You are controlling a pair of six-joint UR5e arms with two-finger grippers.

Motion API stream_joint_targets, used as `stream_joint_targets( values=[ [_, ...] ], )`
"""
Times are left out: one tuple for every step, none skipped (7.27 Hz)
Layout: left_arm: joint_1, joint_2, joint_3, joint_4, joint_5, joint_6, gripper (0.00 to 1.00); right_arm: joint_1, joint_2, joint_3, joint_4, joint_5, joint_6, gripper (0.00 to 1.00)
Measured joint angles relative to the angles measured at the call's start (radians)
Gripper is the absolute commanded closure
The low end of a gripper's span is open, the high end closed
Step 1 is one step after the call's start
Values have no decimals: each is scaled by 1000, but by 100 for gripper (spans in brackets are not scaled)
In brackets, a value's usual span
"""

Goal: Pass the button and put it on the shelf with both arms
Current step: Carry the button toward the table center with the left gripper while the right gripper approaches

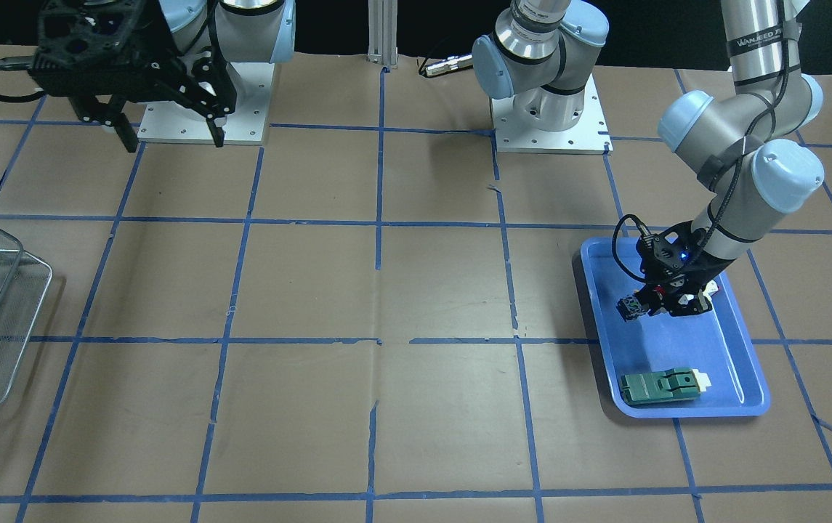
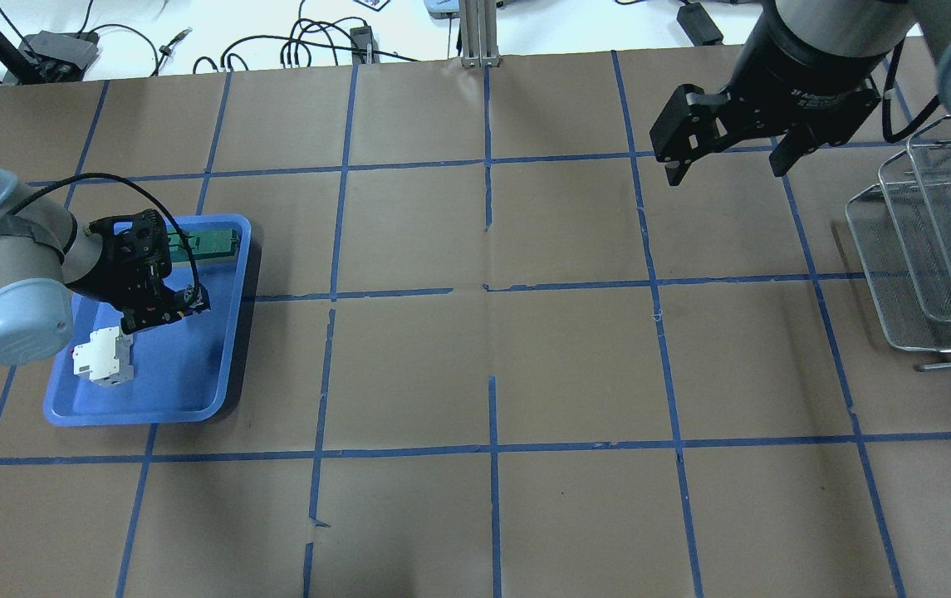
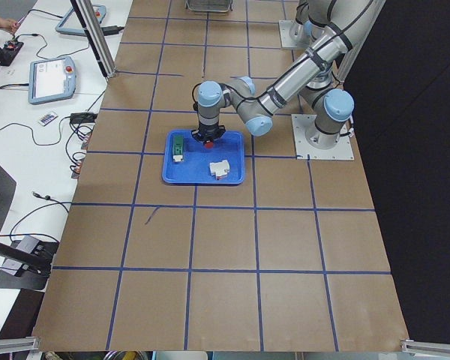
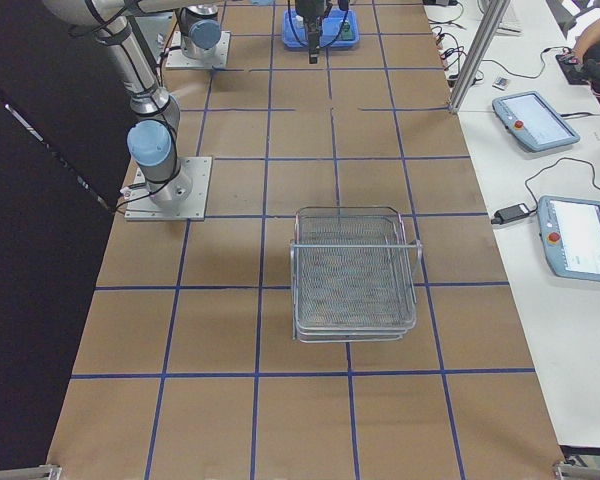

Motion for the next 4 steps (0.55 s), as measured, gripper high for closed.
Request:
stream_joint_targets(
  values=[
    [-37,43,8,-43,-19,-74,100,-62,-2,-1,-7,42,-50,0],
    [-95,87,22,-91,-57,-113,100,-127,-2,-2,7,120,-107,0],
    [-167,126,40,-133,-113,-165,100,-186,-2,-2,31,199,-166,0],
    [-235,158,52,-161,-204,-273,100,-242,0,-1,68,286,-223,0]
  ],
)
